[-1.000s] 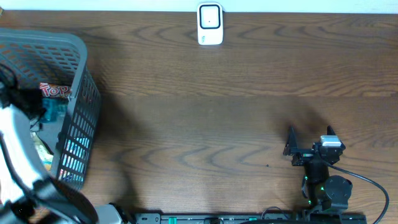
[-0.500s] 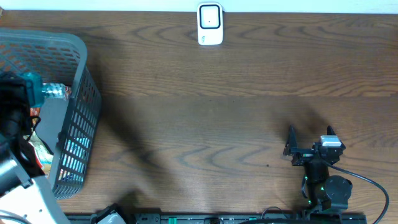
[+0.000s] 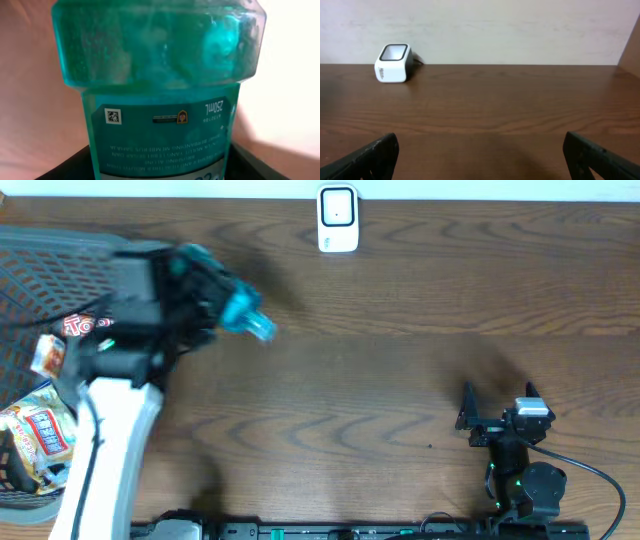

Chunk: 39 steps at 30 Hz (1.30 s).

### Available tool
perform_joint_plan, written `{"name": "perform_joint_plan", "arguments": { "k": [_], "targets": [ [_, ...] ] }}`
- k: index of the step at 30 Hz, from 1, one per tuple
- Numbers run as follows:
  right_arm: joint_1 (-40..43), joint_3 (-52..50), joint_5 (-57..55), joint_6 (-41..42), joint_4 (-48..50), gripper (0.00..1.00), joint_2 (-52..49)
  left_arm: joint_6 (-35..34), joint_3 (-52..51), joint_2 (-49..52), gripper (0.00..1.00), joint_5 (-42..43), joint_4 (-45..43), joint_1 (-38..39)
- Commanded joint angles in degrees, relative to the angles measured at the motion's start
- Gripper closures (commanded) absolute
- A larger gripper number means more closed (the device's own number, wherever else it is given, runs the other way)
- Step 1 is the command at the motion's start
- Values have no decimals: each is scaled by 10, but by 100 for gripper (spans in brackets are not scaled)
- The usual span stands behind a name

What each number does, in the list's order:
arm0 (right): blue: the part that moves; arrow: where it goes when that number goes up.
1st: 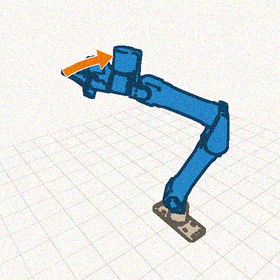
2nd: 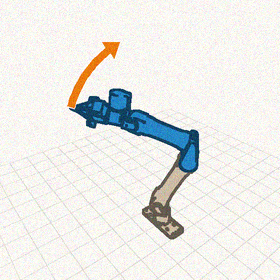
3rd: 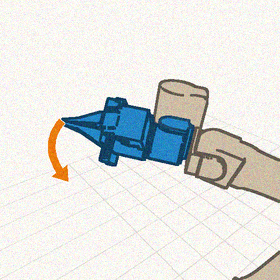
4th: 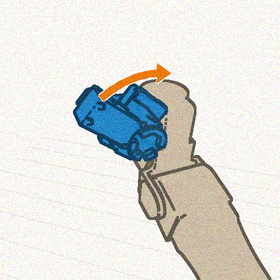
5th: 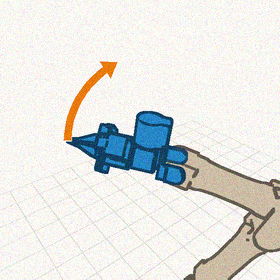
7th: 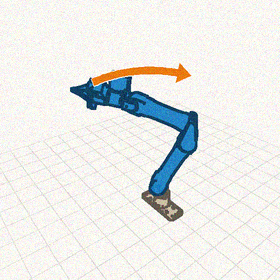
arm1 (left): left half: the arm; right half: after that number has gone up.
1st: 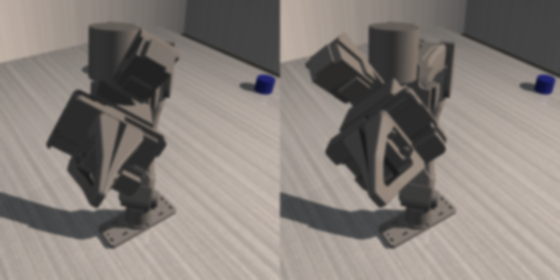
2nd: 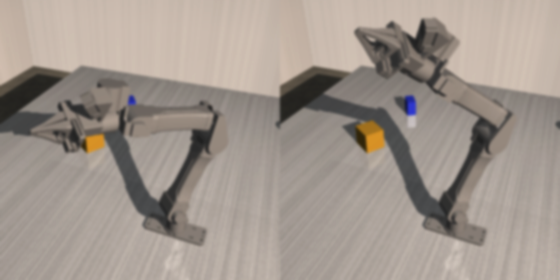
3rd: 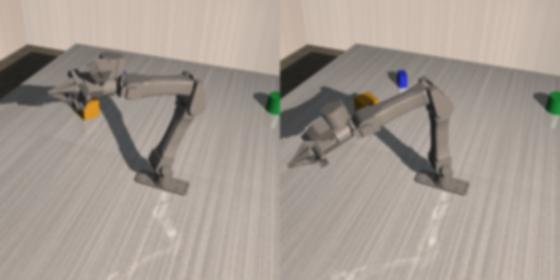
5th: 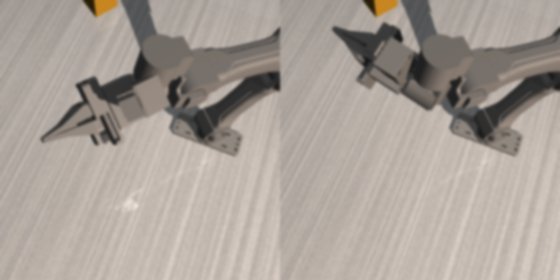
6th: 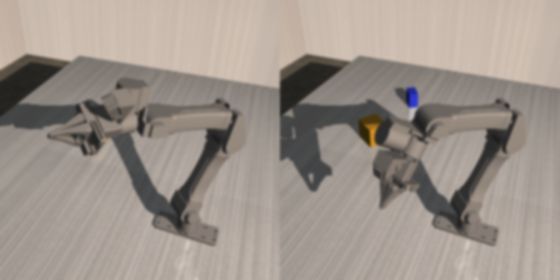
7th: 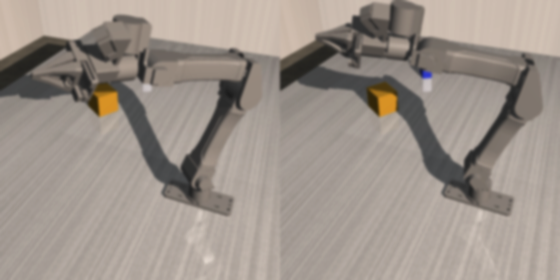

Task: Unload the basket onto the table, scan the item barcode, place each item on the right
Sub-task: 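Lift the Listerine bottle out of the basket toward table centre, then lower the bottle onto the table and open the left gripper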

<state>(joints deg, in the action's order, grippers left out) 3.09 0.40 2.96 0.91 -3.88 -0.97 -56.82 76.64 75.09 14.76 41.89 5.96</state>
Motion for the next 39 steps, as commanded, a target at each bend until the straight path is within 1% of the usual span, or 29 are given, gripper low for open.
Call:
{"name": "perform_joint_plan", "arguments": {
  "k": [1,4,8,12,15,17,19,20,24,27,31,39],
  "targets": [
    [2,-1,-2,8,-2,1,2,61,19,62,50,-72,15,90],
    [2,-1,-2,8,-2,1,2,91,19,113,50,-86,16,137],
    [2,-1,-2,8,-2,1,2,106,19,184,50,-95,14,184],
    [2,-1,-2,8,-2,1,2,150,19,249,50,-95,10,223],
    [2,-1,-2,8,-2,1,2,200,19,295,50,-95,9,263],
    [2,-1,-2,8,-2,1,2,231,19,309,50,-95,7,281],
    [2,-1,-2,8,-2,1,2,277,19,322,50,-95,2,305],
    [2,-1,-2,8,-2,1,2,285,19,325,50,-96,0,313],
    [2,-1,-2,8,-2,1,2,289,19,329,50,-130,-2,342],
    [2,-1,-2,8,-2,1,2,289,19,328,50,-130,-11,345],
    [2,-1,-2,8,-2,1,2,285,19,328,49,-159,-15,345],
    [2,-1,-2,8,-2,1,2,283,18,329,49,-159,-24,345]
  ]
}}
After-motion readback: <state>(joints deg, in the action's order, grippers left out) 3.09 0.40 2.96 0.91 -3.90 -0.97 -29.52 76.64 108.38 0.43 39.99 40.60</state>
